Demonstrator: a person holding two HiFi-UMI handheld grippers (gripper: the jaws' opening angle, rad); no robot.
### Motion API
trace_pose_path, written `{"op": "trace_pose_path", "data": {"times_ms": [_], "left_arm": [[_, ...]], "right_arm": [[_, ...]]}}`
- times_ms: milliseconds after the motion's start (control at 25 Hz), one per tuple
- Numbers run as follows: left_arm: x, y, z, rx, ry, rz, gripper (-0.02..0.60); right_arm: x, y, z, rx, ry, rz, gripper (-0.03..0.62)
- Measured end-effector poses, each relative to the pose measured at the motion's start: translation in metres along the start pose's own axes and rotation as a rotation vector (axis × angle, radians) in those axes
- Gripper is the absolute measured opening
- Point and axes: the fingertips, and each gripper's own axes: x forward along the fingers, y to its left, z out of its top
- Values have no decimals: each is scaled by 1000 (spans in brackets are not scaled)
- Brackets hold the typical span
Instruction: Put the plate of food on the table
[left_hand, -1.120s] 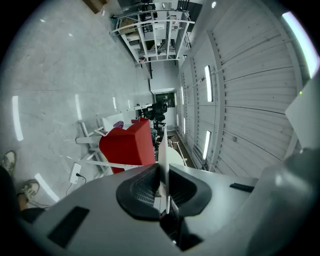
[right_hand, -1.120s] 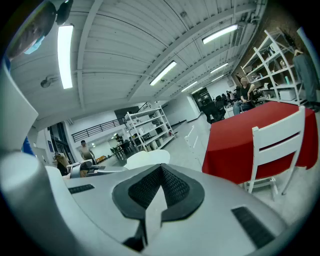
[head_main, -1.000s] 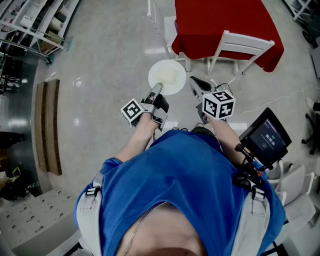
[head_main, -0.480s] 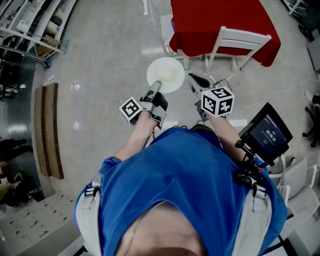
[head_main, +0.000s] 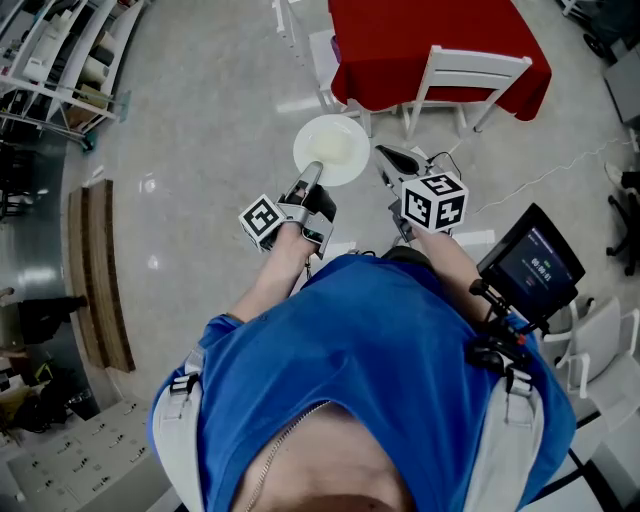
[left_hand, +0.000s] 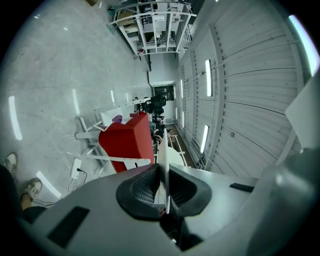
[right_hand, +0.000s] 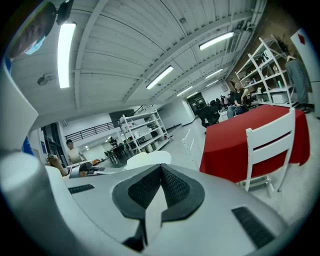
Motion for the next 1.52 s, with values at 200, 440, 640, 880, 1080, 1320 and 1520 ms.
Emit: {"op": "trace_pose_path", "data": {"times_ms": [200,440,640,880,1080,1320,1520], "left_arm": [[9,3,-10,-6,49,3,25],[17,1,-22,-10,105,1,25],[24,-1,-24,-1,137,-6,25],[30,-2,-23,6,147,-13,25],[33,-1,-27,18,155,-9,25],[29,-2,-24,22,136,5,25],[16,0,-19,22,127,42,25]], "right_arm": [[-10,-10,-3,21,-15,-47,2],[-27,-17,-8,47,-32,-103,2],[-32,-20,-8,53,-52,-128,2],[-30,-23,-6,52,-65,-133,3],[-34,-27,-6,56,-75,-134,2],[-32,-22,-4,53,-76,-110,2],[-29,-9,-11,69,-67,-84,3]]}}
